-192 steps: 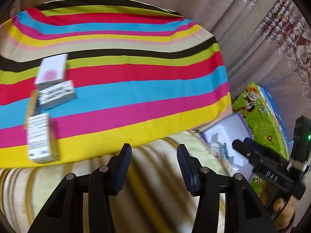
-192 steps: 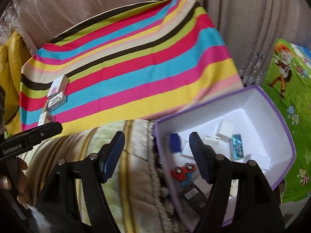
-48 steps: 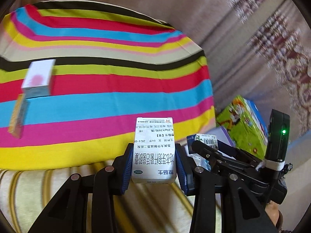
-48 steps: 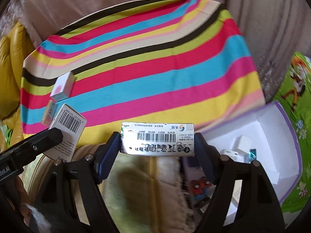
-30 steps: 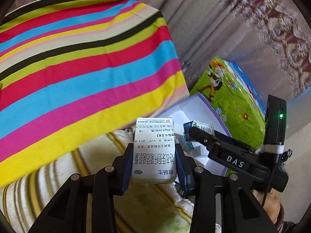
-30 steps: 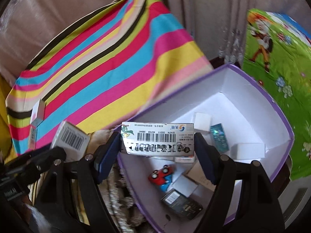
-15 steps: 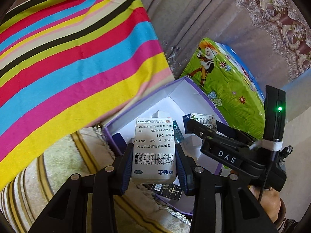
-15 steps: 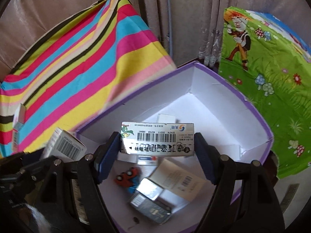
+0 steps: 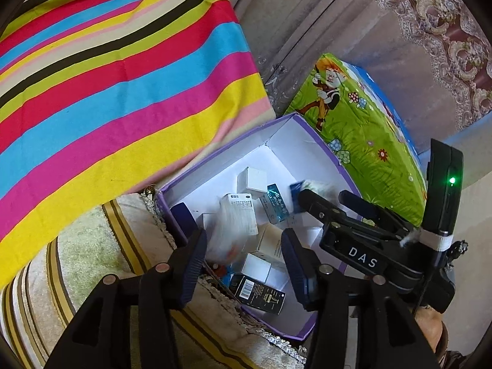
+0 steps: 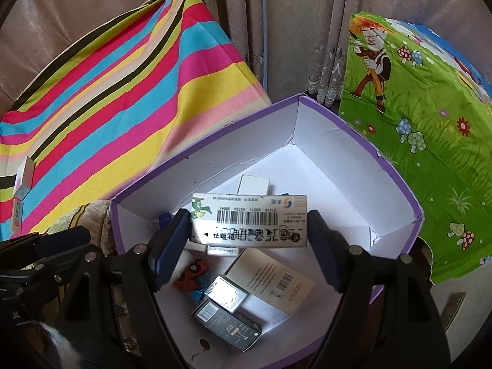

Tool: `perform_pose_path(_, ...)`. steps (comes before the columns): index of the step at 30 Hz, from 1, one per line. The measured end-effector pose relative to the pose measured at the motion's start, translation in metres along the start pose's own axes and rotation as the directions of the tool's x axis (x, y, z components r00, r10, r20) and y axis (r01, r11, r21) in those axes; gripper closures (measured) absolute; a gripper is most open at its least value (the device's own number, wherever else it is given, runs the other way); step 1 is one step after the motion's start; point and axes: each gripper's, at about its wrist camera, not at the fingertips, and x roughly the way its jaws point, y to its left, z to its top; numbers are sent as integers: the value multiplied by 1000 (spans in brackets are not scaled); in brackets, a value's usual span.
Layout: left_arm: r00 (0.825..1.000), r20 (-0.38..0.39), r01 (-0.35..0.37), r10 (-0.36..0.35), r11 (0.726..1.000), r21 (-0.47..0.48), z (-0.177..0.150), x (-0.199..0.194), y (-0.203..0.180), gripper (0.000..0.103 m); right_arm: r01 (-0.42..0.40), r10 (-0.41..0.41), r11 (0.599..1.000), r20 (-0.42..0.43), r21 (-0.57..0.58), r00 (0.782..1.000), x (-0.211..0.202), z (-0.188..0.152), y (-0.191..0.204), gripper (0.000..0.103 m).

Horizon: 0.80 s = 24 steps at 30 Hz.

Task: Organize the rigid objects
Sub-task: 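Open both tools to release the boxes into the storage box, then move both open tools back to the cloth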

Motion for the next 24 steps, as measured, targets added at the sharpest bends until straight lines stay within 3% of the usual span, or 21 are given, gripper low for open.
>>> perform_pose_path(13,999,38,6,-4,998,-64,-2,-15,18,51,-9,9,1000,7,-28,1000,-5,0,9,16)
perform_pose_path(24,989,139,-29,48,990,-139,-11,-60,57,51,-65,67,994,22,-89,998,-16,3,39,16)
